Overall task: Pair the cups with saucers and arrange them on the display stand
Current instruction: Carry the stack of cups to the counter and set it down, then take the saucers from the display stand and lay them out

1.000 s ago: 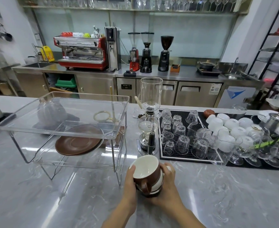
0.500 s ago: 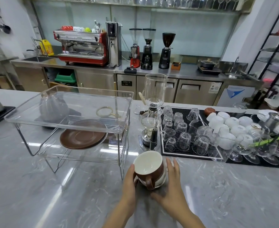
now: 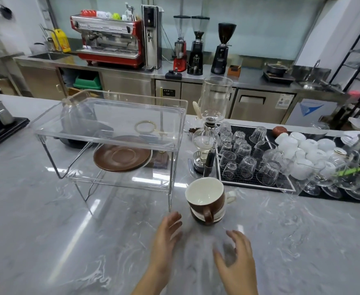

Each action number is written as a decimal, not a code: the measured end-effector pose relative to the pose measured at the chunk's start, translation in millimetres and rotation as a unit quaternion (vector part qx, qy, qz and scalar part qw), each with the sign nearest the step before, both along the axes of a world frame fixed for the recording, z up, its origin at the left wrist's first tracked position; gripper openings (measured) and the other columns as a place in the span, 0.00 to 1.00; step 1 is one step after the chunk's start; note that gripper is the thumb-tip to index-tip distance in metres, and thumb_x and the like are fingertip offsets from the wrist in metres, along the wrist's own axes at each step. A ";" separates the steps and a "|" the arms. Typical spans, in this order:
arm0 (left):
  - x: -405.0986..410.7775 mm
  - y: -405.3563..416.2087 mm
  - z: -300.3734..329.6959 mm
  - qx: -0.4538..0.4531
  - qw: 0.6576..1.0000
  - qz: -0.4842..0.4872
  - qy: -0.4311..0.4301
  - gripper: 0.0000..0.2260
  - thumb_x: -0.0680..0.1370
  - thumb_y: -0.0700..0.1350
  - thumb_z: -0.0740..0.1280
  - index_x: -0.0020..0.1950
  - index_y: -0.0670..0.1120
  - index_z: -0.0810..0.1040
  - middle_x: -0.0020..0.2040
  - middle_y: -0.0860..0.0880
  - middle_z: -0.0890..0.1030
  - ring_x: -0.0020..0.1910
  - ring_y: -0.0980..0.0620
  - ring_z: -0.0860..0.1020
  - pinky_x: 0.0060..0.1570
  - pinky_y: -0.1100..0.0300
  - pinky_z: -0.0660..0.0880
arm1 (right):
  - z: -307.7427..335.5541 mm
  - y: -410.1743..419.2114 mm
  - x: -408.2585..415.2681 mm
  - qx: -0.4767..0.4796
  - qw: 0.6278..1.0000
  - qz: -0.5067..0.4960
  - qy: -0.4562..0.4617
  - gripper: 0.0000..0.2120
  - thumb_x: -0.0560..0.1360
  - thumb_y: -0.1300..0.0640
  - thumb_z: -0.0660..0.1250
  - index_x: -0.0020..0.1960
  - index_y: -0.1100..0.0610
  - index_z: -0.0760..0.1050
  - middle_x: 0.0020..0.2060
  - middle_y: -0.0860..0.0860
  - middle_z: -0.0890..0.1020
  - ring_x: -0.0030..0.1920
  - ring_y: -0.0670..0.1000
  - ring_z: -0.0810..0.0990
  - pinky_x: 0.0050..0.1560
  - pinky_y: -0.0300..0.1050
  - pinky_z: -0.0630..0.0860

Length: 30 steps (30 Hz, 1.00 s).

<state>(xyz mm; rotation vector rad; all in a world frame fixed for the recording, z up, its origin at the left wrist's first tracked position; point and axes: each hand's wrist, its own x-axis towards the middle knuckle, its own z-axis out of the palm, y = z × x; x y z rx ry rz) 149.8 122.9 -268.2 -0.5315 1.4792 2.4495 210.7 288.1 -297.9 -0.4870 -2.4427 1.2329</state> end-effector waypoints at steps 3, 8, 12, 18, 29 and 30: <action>11.2 -19.8 -5.6 0.008 1.000 0.005 0.007 0.18 0.85 0.48 0.52 0.59 0.43 0.80 0.59 0.43 0.82 0.57 0.45 0.80 0.54 0.52 0.75 | 3.9 -18.3 13.7 -0.017 1.000 0.022 0.011 0.24 0.63 0.73 0.78 0.54 0.55 0.79 0.53 0.56 0.81 0.53 0.59 0.82 0.55 0.48 0.76; 22.2 -62.2 -8.3 0.062 0.997 0.048 0.009 0.21 0.85 0.50 0.51 0.62 0.41 0.79 0.59 0.43 0.83 0.57 0.43 0.80 0.57 0.48 0.75 | 18.4 -60.5 17.8 -0.009 0.995 0.099 -0.013 0.23 0.65 0.70 0.79 0.58 0.58 0.82 0.60 0.52 0.81 0.63 0.52 0.78 0.63 0.26 0.68; 23.9 -99.2 -0.1 0.099 0.991 0.084 0.037 0.22 0.85 0.52 0.51 0.62 0.41 0.80 0.56 0.43 0.85 0.56 0.43 0.81 0.57 0.48 0.75 | 40.1 -92.3 9.4 0.041 0.981 0.187 -0.014 0.27 0.69 0.61 0.78 0.66 0.50 0.77 0.69 0.43 0.74 0.70 0.42 0.71 0.69 0.27 0.60; 16.1 -146.2 20.2 0.110 0.981 0.120 0.110 0.23 0.85 0.53 0.52 0.66 0.40 0.78 0.59 0.41 0.85 0.58 0.45 0.84 0.61 0.48 0.74 | 69.6 -136.3 -17.2 0.026 0.965 0.258 0.022 0.31 0.74 0.53 0.73 0.74 0.44 0.67 0.74 0.32 0.63 0.74 0.29 0.57 0.69 0.22 0.53; -40.5 -179.5 75.1 0.071 0.971 0.141 0.181 0.20 0.86 0.51 0.53 0.66 0.42 0.78 0.63 0.42 0.83 0.65 0.47 0.79 0.69 0.50 0.71 | 115.7 -182.7 -89.8 0.047 0.962 0.256 0.083 0.30 0.78 0.51 0.69 0.77 0.49 0.64 0.77 0.43 0.63 0.77 0.39 0.58 0.71 0.24 0.51; -48.6 -180.7 79.4 0.062 0.970 0.144 0.187 0.20 0.86 0.50 0.53 0.67 0.42 0.78 0.65 0.41 0.81 0.67 0.46 0.78 0.70 0.50 0.70 | 117.9 -185.3 -98.4 0.044 0.964 0.250 0.084 0.30 0.78 0.50 0.68 0.77 0.49 0.63 0.77 0.42 0.62 0.77 0.39 0.58 0.71 0.25 0.51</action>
